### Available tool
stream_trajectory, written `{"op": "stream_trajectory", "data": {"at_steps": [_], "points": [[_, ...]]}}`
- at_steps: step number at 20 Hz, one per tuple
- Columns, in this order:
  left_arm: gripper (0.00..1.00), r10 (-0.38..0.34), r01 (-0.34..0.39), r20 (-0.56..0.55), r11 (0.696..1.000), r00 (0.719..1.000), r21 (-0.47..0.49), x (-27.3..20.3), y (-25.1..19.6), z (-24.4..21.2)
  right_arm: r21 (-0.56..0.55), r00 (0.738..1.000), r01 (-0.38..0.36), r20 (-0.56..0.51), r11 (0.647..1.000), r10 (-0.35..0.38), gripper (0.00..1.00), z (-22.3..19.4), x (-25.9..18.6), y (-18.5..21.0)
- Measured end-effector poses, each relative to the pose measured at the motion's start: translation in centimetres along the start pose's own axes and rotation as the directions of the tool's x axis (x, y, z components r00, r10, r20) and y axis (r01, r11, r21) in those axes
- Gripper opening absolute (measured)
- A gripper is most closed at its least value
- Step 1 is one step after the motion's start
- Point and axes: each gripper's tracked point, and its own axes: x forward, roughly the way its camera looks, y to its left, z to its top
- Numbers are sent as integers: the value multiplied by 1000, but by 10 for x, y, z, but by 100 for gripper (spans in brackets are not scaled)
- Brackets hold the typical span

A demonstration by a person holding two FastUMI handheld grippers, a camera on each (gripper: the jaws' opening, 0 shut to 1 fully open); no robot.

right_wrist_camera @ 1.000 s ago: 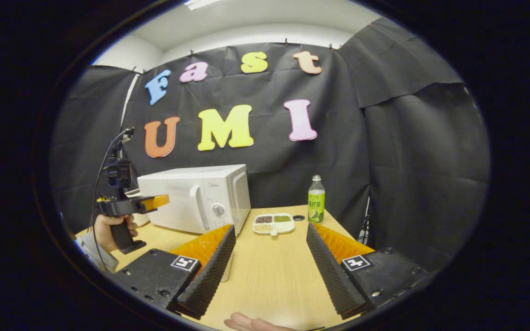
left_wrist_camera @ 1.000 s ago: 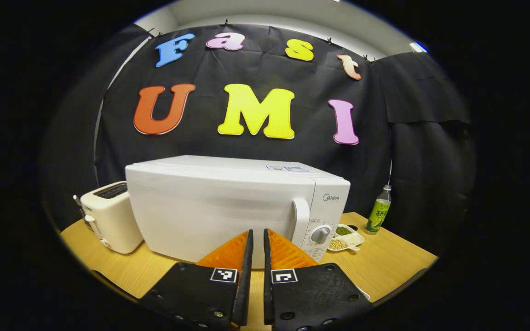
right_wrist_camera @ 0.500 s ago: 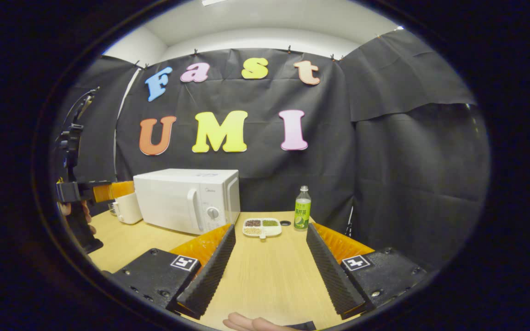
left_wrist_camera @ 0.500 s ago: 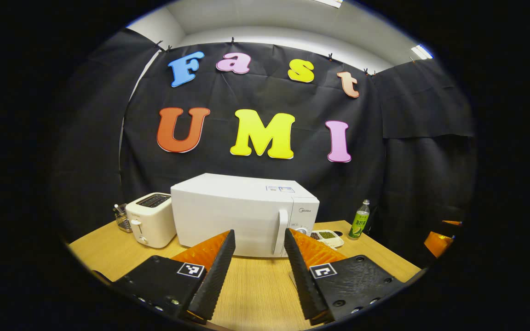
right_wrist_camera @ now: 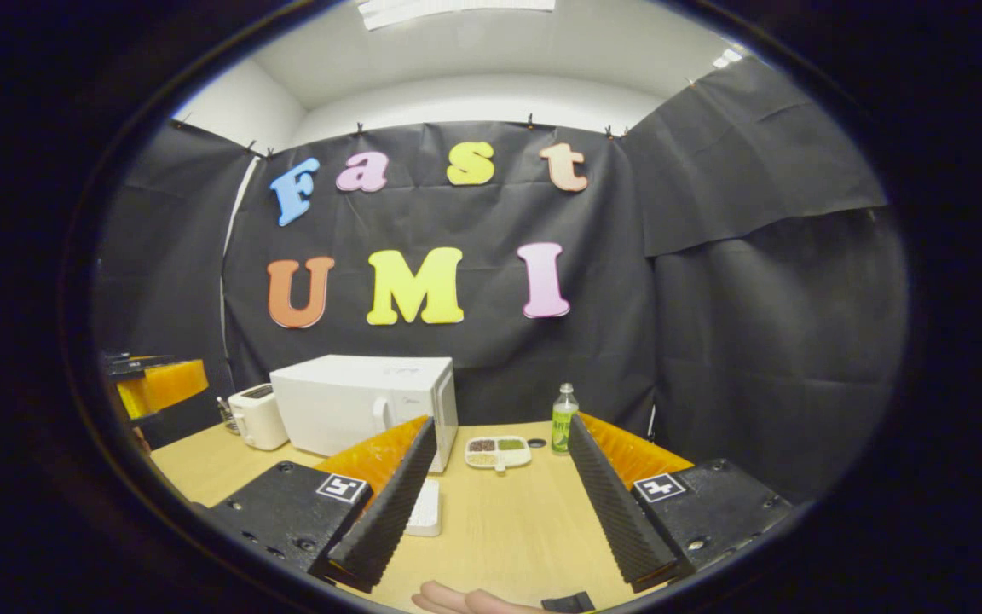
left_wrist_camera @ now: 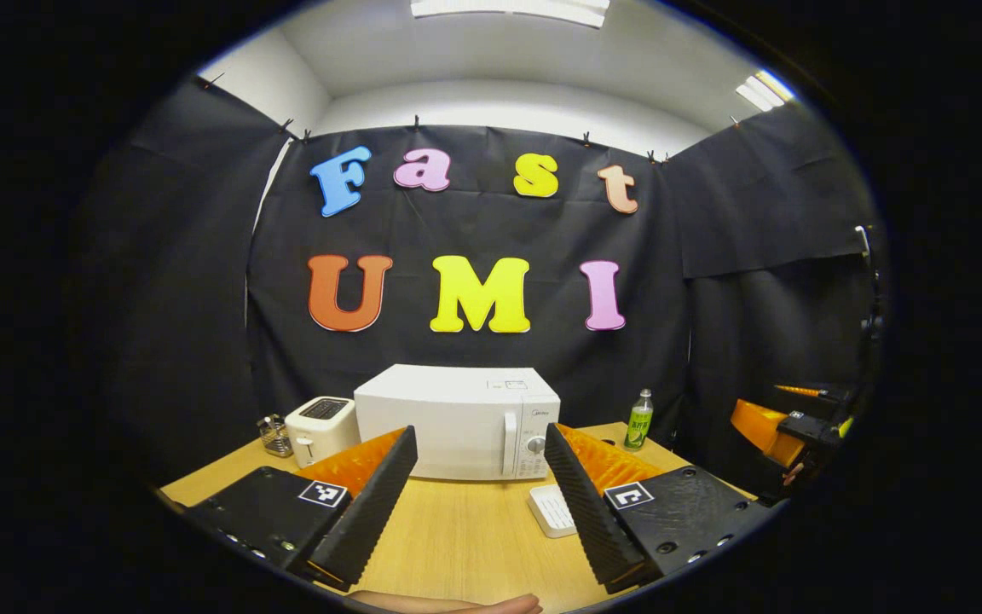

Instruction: Open the microwave oven with the left hand, put the food in, and close the microwave oven.

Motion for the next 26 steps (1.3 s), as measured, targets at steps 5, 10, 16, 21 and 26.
{"op": "stream_trajectory", "data": {"at_steps": [5, 10, 16, 21, 26], "points": [[93, 10, -10, 26, 1000, 1000, 26, -43, -4, 15, 38, 995, 8, 102, 999, -11, 99, 32, -26, 11], [93, 6, -7, 23, 1000, 1000, 17, -57, 2, 3, -10, 993, -86, 85, 996, 87, 98, 26, -46, 36], [94, 41, -41, -5, 999, 999, -28, -53, 20, -8, -12, 987, -117, 111, 993, 118, 98, 28, -52, 45], [94, 19, -17, 26, 999, 999, -44, -53, 18, 0, 3, 986, -113, 123, 994, 112, 98, 27, -47, 44], [94, 14, -12, 36, 999, 999, -38, -50, 15, -2, 45, 984, -136, 124, 990, 129, 91, 21, -44, 43]]}}
